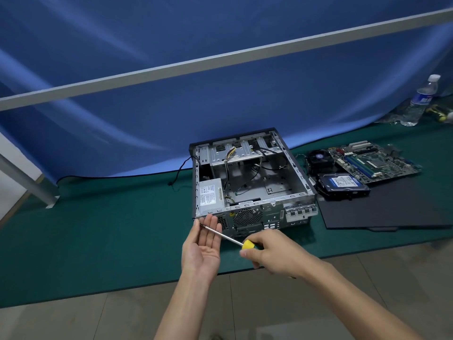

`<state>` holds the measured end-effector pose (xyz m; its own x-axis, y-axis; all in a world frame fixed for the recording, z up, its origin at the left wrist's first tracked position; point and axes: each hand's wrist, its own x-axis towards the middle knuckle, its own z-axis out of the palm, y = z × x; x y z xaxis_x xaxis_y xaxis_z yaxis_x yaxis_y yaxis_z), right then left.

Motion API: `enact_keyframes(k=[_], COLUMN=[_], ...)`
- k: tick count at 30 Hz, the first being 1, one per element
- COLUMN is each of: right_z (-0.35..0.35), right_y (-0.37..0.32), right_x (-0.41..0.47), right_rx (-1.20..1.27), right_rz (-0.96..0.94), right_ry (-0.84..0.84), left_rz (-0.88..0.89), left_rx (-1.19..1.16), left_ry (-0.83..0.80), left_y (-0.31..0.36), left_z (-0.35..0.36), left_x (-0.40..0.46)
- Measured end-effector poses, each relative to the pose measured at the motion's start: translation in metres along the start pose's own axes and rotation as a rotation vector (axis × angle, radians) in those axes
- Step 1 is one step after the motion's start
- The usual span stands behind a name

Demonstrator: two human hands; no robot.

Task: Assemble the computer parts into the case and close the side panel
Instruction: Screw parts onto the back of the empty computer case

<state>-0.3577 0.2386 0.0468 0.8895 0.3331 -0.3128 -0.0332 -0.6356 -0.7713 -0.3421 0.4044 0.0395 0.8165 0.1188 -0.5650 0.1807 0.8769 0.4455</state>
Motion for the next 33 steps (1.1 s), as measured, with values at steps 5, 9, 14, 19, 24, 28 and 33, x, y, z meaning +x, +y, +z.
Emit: enact_keyframes(k=[5,9,14,19,24,28,33], right_z=[0.002,0.001,-0.002,0.014,0.042,0.069,0.090], right_y=[-0.008,-0.013,-0.009,0.007,0.019,0.026,0.028], right_x=[0.000,0.000,0.001,0.001,0.011,0.025,0.041], right_rx=[0.076,0.203,0.551,0.785,0.815,0.737,0.732], right_rz=[0.045,0.128,0.313,0.377,0.406,0.430,0.455], right_ry=[-0.038,-0.105,-0.203,-0.098,0.092,0.242,0.320], left_rz=[0.046,0.026,-0.035,-0.094,-0.205,-0.266,-0.296], left_rx=[0.010,0.004,0.025,0.109,0.135,0.129,0.193], left_ry=[0.037,0.065,0.042,0.023,0.027,0.035,0.044], left_y=[-0.006,-0.012,-0.021,-0.026,-0.031,-0.032,-0.032], left_z=[-0.001,-0.003,-0.006,-0.006,-0.012,-0.016,-0.017], left_x=[0.003,0.008,0.018,0.038,0.063,0.082,0.100])
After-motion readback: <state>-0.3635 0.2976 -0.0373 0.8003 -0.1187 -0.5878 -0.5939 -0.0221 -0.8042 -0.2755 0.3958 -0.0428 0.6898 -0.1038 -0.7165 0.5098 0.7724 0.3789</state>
